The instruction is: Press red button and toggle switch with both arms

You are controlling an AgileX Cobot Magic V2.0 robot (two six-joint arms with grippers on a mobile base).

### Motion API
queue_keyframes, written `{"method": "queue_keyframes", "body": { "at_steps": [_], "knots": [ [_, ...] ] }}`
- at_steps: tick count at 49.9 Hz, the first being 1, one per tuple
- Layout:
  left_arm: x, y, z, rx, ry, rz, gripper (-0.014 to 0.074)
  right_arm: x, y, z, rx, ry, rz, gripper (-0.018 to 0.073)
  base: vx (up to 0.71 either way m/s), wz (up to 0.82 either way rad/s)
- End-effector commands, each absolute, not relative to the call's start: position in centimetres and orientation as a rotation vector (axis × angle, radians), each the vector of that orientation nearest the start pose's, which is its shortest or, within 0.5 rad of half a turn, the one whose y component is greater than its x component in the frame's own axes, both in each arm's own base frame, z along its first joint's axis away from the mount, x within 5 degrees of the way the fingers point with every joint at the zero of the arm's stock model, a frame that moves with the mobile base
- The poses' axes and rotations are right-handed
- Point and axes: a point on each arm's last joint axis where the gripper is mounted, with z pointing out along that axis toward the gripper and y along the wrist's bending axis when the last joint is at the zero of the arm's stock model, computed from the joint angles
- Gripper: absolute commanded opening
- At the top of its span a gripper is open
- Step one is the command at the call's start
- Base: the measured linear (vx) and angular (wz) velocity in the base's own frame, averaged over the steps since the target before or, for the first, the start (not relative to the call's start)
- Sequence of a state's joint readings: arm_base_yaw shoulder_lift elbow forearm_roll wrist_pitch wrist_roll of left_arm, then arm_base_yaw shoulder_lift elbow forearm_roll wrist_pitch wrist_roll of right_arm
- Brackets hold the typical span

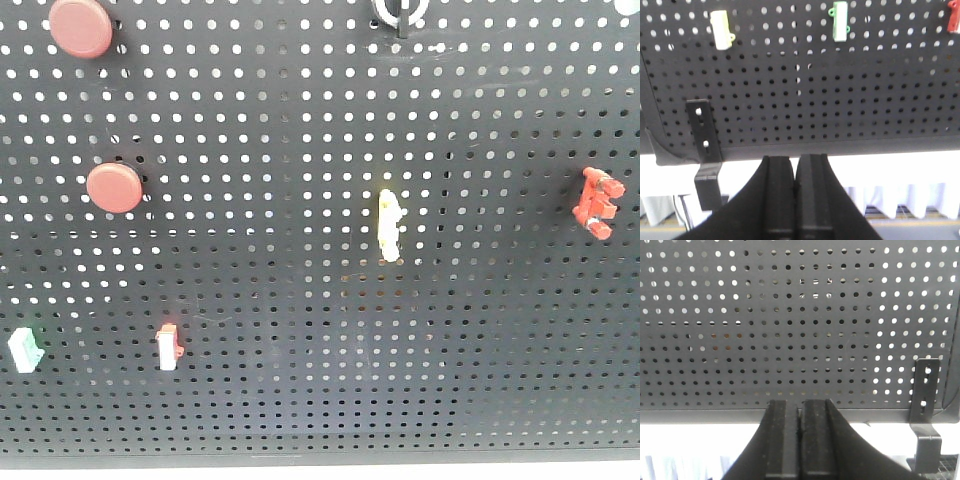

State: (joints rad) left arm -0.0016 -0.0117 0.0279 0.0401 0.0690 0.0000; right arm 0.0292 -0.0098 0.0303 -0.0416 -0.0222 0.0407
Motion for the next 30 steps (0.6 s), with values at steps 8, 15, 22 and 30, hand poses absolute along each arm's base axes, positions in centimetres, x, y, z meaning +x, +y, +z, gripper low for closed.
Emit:
{"method": "queue_keyframes", "body": {
  "at_steps": [8, 15, 22, 30],
  "knots": [
    [4.6, -0.1, 24.0, -0.025, 1.136, -0.062, 0.0001, 4.6, 0.2, 24.5, -0.030, 1.146, 0.029, 0.0000, 0.00, 0.00],
    [2.6, -0.2, 29.9, 0.006, 0.938, -0.046, 0.0001, 3.6, 0.2, 29.5, -0.032, 1.079, 0.020, 0.0000, 0.00, 0.00],
    [0.0, -0.2, 38.2, 0.049, 0.903, 0.041, 0.0001, 2.8, 0.1, 36.6, -0.041, 1.076, -0.005, 0.0000, 0.00, 0.00],
    [0.1, 0.0, 44.9, 0.033, 0.962, 0.071, 0.0001, 4.4, 0.1, 42.9, -0.041, 1.129, -0.019, 0.0000, 0.00, 0.00]
  ]
}}
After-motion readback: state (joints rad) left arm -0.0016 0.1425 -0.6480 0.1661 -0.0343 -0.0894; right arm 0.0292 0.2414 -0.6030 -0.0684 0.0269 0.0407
